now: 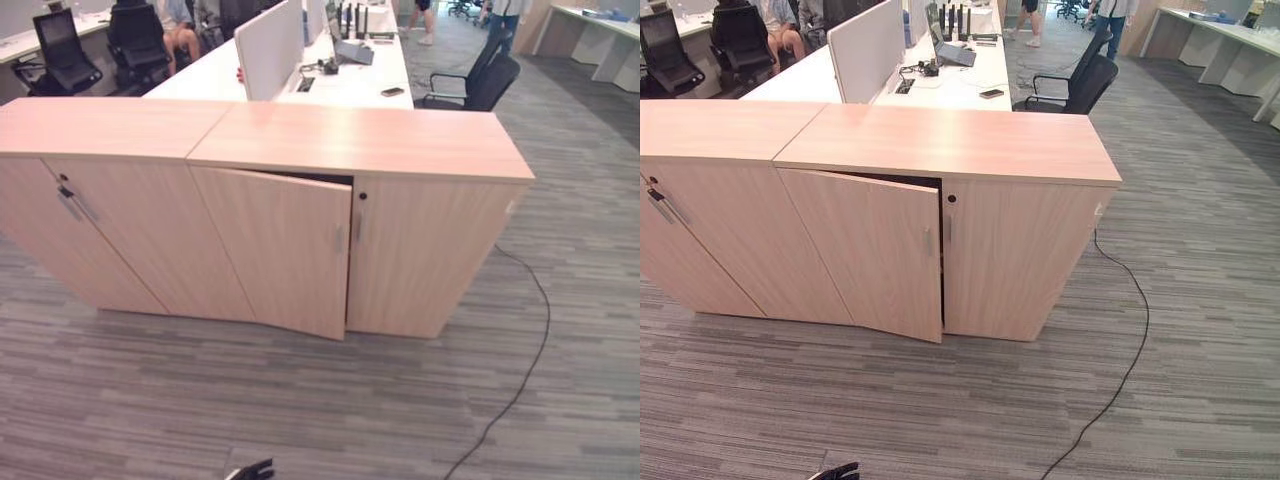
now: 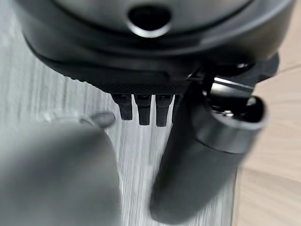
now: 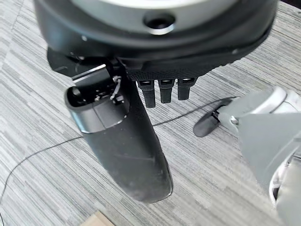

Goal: Put the empty folder in the office cabinet

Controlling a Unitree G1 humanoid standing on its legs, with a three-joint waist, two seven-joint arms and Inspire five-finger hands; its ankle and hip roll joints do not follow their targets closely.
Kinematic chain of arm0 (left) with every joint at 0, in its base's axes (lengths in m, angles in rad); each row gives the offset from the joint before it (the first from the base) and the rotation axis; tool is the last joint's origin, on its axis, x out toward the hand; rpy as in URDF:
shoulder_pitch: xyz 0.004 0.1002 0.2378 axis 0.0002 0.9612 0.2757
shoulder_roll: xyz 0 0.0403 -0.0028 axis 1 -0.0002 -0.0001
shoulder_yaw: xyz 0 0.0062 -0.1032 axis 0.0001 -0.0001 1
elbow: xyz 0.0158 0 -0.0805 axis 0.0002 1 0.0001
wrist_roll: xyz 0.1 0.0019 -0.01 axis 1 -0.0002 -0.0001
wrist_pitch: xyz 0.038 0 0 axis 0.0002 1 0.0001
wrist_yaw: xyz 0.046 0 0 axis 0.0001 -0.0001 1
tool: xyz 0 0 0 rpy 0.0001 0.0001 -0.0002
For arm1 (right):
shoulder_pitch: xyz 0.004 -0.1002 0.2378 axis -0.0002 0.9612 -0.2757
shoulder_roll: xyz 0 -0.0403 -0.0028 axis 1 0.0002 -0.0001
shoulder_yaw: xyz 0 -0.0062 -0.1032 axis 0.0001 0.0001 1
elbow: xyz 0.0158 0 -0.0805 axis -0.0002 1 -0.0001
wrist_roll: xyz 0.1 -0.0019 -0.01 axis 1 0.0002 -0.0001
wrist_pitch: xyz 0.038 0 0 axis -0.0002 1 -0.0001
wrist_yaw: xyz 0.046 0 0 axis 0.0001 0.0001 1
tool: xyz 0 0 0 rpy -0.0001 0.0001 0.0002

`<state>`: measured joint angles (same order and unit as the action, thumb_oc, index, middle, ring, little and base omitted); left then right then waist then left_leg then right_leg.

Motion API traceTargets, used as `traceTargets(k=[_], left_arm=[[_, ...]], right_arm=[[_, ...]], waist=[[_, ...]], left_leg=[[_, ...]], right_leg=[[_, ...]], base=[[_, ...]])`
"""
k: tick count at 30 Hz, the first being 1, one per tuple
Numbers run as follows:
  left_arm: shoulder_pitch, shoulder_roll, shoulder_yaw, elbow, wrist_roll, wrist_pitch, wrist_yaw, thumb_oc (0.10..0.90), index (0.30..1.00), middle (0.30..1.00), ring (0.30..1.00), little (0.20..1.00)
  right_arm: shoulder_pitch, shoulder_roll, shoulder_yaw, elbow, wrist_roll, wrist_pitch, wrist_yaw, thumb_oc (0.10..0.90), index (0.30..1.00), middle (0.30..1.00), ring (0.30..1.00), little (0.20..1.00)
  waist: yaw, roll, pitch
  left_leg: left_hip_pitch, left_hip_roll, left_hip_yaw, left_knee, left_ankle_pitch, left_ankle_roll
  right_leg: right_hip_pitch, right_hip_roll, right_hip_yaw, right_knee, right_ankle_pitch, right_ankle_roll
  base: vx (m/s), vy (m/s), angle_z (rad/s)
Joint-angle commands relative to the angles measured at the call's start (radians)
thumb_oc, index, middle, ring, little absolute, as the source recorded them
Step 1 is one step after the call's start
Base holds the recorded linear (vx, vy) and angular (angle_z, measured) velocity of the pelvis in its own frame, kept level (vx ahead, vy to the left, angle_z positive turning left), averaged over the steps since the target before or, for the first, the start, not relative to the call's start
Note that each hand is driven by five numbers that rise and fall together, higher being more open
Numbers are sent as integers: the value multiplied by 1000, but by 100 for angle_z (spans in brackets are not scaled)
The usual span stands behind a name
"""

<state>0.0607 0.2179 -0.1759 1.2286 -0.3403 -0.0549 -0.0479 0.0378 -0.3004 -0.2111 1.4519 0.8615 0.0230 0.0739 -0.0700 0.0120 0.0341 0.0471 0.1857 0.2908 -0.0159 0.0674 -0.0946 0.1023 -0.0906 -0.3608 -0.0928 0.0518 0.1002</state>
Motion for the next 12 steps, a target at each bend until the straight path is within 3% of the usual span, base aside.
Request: traceTargets(k=[1, 2, 5, 12], left_arm=[[-39, -39, 53, 25, -51, -54, 7, 800, 900, 900, 900, 900], [-39, -39, 54, 25, -51, -55, 7, 800, 900, 900, 900, 900], [-16, -20, 97, 7, -79, -69, 14, 800, 900, 900, 900, 900], [40, -50, 180, 91, -124, -68, 29, 800, 900, 900, 900, 900]], right_arm=[[-6, -75, -14, 99, -65, -12, 3, 800, 900, 900, 900, 900], [-6, -74, -15, 99, -65, -12, 3, 800, 900, 900, 900, 900], [-17, -77, 4, 83, -104, -9, 4, 800, 900, 900, 900, 900], [-6, -25, 3, 87, -90, -4, 10, 800, 900, 900, 900, 900]], waist=[[23, -21, -3], [20, -22, -5], [64, -28, 21], [71, -4, -19]], left_leg=[[-79, 9, -77, 101, -49, -50], [-83, 8, -80, 103, -50, -48], [-183, -87, -180, 88, -23, -20], [-77, -96, -156, -64, 13, -9]], right_leg=[[-53, 33, 31, 40, -143, -49], [-54, 32, 28, 40, -144, -48], [-72, 29, 45, 44, -120, -51], [-53, 43, 55, 21, -107, -37]], base=[[-11, -54, 15], [-73, -29, 33], [-54, -3, 38], [52, 45, -35]])
